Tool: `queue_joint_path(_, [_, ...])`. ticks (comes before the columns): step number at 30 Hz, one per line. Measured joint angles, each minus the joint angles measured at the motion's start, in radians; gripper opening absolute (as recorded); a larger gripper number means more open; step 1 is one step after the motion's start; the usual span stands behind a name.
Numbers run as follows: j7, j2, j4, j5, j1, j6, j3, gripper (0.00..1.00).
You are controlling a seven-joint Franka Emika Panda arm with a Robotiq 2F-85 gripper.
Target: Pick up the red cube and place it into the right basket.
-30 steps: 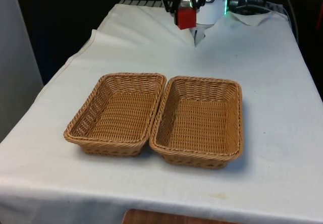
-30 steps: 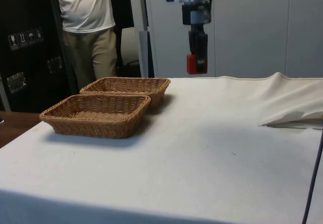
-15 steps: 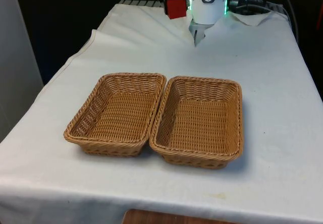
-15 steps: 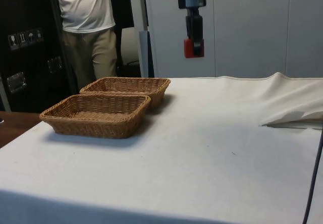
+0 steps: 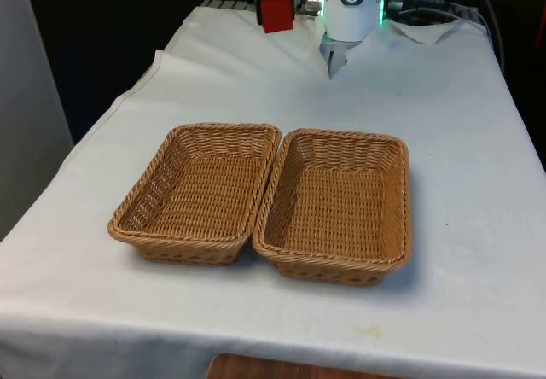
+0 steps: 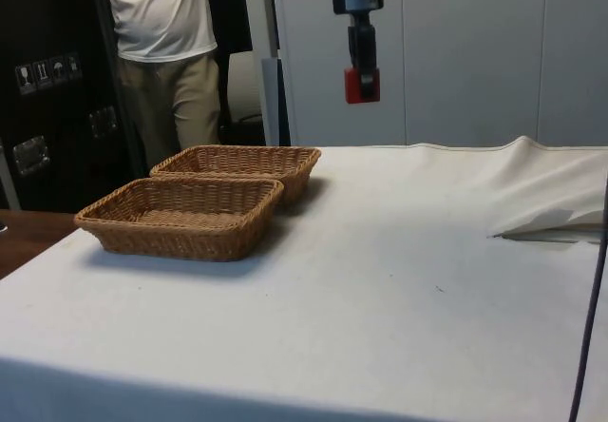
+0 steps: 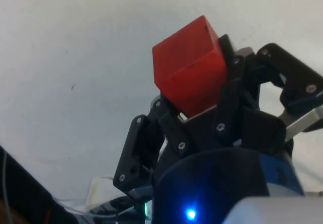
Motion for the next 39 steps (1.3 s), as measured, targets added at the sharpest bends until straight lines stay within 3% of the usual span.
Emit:
queue_joint_path(16, [-0.036,0.154,0.138,0.023,0.0,-0.002,-0.031,0.02])
queue_joint_path(28, [-0.096,0.335,0.287,0.117,0.0,-0.001,-0.043,0.02])
queue_joint_path(39, [-0.105,0.435,0.356,0.182,0.0,0.014,-0.042,0.02])
